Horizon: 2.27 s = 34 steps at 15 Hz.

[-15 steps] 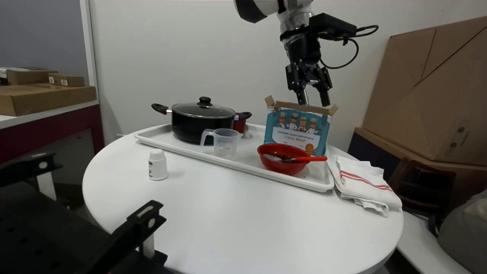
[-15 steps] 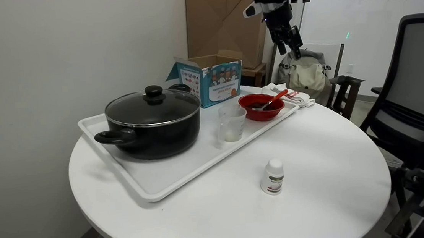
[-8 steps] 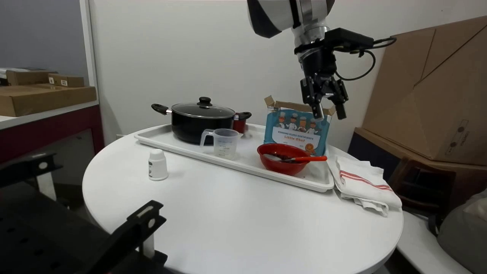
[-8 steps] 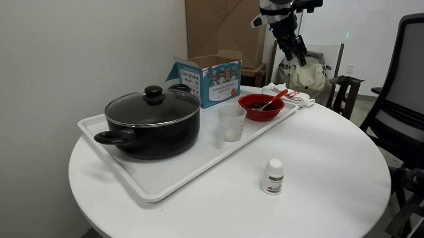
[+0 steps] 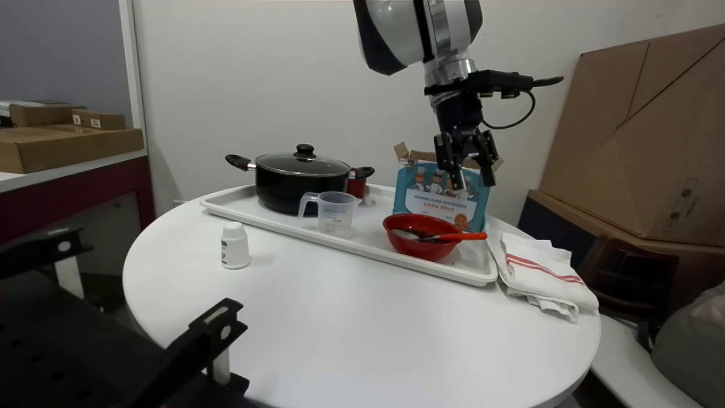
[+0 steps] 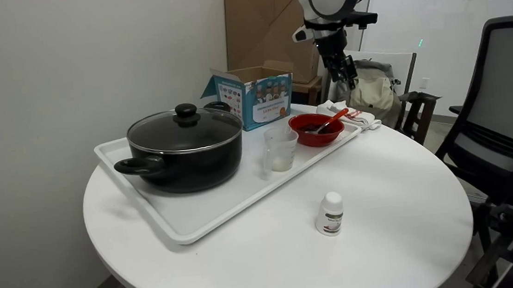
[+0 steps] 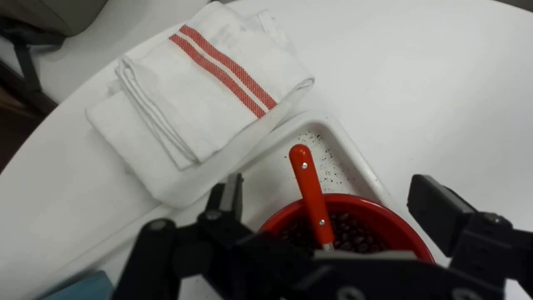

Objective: Use the spoon to get the contents of the orange bowl and pour them into the colourless container

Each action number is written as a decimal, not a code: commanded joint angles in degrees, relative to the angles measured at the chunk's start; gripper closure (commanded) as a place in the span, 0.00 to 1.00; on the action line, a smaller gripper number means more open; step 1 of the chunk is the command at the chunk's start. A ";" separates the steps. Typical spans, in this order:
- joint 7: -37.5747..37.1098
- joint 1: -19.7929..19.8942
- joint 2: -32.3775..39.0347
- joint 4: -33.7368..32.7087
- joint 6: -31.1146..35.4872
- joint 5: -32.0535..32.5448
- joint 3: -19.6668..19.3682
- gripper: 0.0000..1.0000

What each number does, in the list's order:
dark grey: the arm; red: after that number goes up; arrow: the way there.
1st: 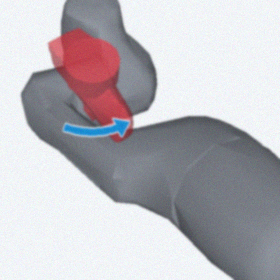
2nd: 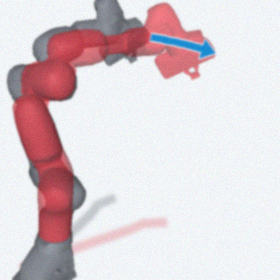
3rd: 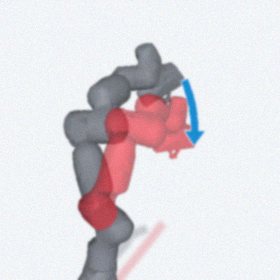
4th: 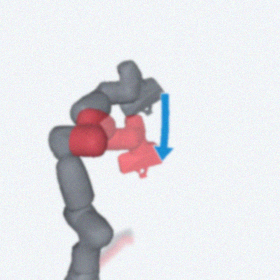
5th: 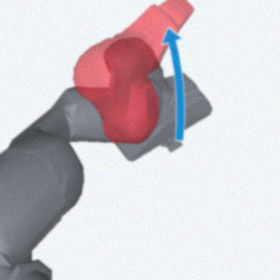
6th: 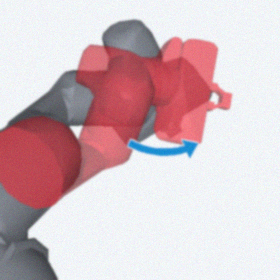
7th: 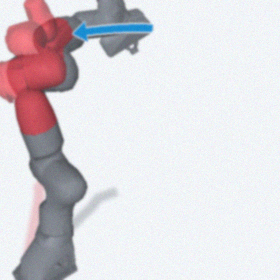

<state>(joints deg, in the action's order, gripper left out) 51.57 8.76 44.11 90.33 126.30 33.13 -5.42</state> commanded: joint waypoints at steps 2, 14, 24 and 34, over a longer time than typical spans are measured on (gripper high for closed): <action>0.04 -0.06 3.93 -2.54 3.62 1.04 -1.06 0.00; 0.48 0.10 9.51 -6.40 4.52 0.97 -2.07 0.01; 0.33 0.19 11.14 -7.75 4.24 0.89 -2.83 0.77; 1.10 0.83 9.99 -7.78 2.88 -0.03 -2.52 0.91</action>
<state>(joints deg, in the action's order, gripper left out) 51.57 9.24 54.10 83.75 129.97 33.62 -7.83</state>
